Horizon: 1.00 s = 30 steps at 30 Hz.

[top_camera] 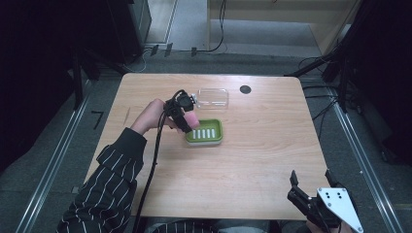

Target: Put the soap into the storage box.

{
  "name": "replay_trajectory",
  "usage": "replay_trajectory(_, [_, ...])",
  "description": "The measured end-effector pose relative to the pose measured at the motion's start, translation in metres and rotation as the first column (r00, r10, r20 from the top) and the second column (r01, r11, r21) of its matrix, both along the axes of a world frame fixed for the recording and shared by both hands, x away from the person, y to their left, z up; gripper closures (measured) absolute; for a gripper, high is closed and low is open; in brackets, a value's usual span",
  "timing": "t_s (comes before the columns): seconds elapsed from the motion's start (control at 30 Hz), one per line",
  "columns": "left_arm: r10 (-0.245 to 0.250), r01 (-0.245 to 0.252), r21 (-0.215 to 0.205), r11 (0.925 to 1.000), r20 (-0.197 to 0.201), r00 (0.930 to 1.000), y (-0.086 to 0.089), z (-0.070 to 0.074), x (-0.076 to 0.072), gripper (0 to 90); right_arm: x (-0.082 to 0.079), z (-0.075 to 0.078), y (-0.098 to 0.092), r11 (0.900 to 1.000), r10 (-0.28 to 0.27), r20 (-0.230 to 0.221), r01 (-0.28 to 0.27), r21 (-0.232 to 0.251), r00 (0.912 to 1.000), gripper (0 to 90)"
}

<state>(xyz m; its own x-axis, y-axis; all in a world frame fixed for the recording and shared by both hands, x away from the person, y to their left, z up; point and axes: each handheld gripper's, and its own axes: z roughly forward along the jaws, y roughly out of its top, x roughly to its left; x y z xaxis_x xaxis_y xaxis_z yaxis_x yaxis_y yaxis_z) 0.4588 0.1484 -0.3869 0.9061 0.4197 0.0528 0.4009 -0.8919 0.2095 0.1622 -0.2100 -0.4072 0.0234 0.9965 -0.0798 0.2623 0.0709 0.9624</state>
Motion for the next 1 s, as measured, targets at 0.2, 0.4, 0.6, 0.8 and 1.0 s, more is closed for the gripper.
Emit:
replay_trajectory(0.2, [-0.018,0.018,-0.002,0.9998,0.005,0.9998,-0.006,0.000,0.002,38.5,-0.001,0.000,-0.001,1.000,-0.007,-0.002,0.007,0.000,1.0000,12.7])
replay_trajectory(0.4, [-0.041,0.041,0.009,0.9991,0.002,0.9991,-0.014,-0.001,0.004,38.5,-0.003,0.000,-0.002,1.000,-0.014,-0.004,0.014,0.000,0.9999,12.7])
replay_trajectory(0.6, [-0.072,0.072,0.012,0.9973,0.005,0.9974,-0.022,-0.003,0.005,38.5,-0.004,0.000,-0.003,1.000,-0.022,-0.004,0.022,0.000,0.9997,12.7])
replay_trajectory(0.8, [-0.105,0.105,0.021,0.9943,0.015,0.9943,-0.030,-0.005,0.005,38.5,-0.006,0.000,-0.004,1.000,-0.025,-0.006,0.025,0.000,0.9997,12.7])
replay_trajectory(1.0, [-0.144,0.143,0.030,0.9893,0.021,0.9894,-0.037,-0.009,0.005,38.5,-0.006,0.000,-0.005,1.000,-0.027,-0.007,0.027,0.000,0.9996,12.7])
